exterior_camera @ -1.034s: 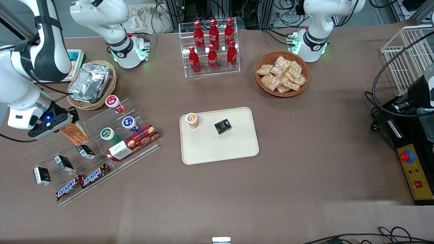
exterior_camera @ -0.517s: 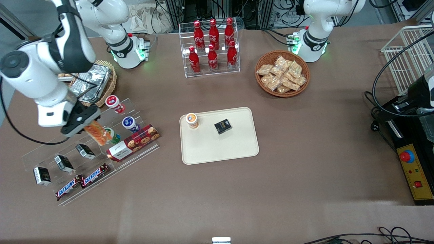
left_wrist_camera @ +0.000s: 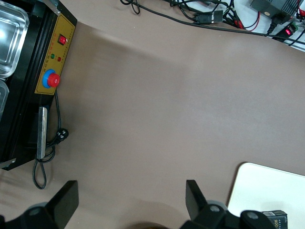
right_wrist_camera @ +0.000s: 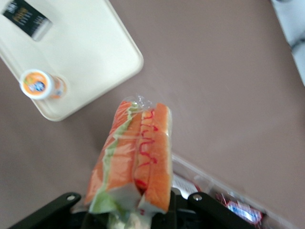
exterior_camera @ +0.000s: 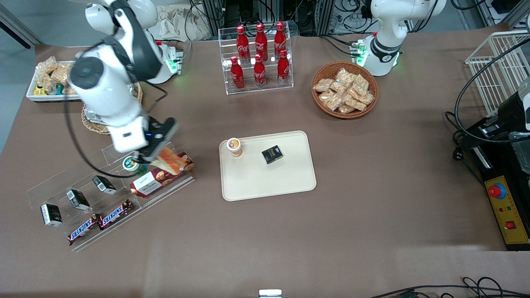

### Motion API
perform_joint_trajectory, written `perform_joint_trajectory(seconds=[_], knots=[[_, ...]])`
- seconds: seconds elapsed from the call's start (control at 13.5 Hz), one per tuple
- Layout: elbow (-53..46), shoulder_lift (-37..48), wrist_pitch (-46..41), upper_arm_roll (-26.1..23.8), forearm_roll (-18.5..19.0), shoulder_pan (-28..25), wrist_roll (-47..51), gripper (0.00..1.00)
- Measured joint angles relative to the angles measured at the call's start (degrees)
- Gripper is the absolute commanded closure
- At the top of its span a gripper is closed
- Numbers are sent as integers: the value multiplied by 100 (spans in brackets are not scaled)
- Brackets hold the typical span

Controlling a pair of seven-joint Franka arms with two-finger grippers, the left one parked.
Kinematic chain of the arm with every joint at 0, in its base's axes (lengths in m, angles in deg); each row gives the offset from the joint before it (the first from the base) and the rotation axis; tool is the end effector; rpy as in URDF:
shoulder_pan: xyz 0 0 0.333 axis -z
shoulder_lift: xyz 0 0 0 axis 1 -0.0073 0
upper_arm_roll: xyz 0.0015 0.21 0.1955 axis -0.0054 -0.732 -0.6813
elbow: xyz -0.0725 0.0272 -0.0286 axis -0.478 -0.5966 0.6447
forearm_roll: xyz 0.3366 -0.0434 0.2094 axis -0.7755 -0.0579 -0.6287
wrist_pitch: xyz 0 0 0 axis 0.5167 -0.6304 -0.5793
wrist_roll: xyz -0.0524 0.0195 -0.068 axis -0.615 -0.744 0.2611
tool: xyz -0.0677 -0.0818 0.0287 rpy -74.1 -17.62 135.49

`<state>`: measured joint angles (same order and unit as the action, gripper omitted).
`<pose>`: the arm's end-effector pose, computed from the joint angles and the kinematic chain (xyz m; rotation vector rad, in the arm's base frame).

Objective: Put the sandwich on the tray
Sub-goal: 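Lift the sandwich out of the rack with the right gripper, then carry the sandwich over the cream tray beside the black box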

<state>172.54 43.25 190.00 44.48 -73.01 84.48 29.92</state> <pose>0.5469 0.2199 0.4276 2.6094 1.6643 0.1626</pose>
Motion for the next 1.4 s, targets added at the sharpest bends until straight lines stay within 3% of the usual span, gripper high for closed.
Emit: perform_joint_trajectory(seconds=[0.59, 0.74, 1.11, 1.4], knots=[[-1268, -1890, 584, -15, 330, -1626, -36, 100], [-1619, -2379, 739, -5, 573, -1939, 7, 100], [-2078, -3383, 1459, 33, 930, -2290, 12, 100], [-2145, -3751, 1884, 273, 973, -2319, 10, 100]])
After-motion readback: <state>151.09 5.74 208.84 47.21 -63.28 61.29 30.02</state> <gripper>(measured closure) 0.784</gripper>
